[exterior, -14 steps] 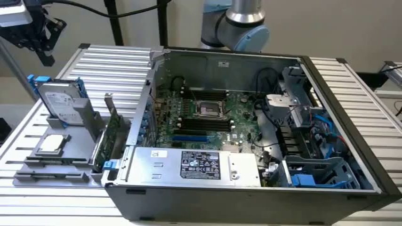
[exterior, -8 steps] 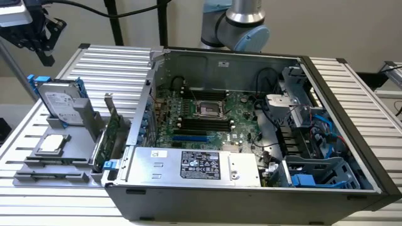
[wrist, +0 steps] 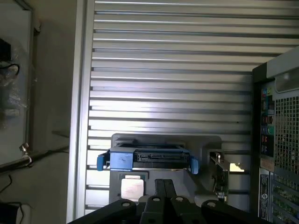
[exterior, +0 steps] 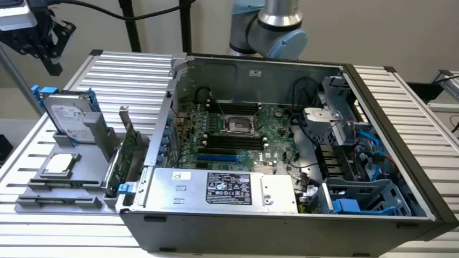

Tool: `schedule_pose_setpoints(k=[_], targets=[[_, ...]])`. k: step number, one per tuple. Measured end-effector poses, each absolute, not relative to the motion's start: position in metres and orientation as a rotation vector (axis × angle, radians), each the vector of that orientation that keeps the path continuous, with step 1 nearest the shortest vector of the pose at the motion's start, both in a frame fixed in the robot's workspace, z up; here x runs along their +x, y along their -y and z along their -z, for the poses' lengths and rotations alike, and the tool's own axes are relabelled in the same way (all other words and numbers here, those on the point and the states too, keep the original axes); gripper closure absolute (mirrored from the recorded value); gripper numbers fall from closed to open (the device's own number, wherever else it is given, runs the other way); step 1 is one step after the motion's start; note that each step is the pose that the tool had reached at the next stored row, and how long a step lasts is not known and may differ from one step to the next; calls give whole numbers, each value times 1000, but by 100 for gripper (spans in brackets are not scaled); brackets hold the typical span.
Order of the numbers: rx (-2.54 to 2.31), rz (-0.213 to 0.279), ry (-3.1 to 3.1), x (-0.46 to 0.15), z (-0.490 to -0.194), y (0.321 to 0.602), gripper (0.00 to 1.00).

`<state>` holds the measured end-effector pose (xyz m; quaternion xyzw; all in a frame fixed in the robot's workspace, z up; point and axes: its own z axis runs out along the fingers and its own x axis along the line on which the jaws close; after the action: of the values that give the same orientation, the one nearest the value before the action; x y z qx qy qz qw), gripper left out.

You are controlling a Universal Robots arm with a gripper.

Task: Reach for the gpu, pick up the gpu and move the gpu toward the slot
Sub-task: 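Reach for the gpu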

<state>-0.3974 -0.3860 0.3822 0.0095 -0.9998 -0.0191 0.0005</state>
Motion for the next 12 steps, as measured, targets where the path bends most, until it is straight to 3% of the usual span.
schedule_pose_setpoints(k=[12], targets=[[30, 60, 3140, -367, -377, 416, 89]])
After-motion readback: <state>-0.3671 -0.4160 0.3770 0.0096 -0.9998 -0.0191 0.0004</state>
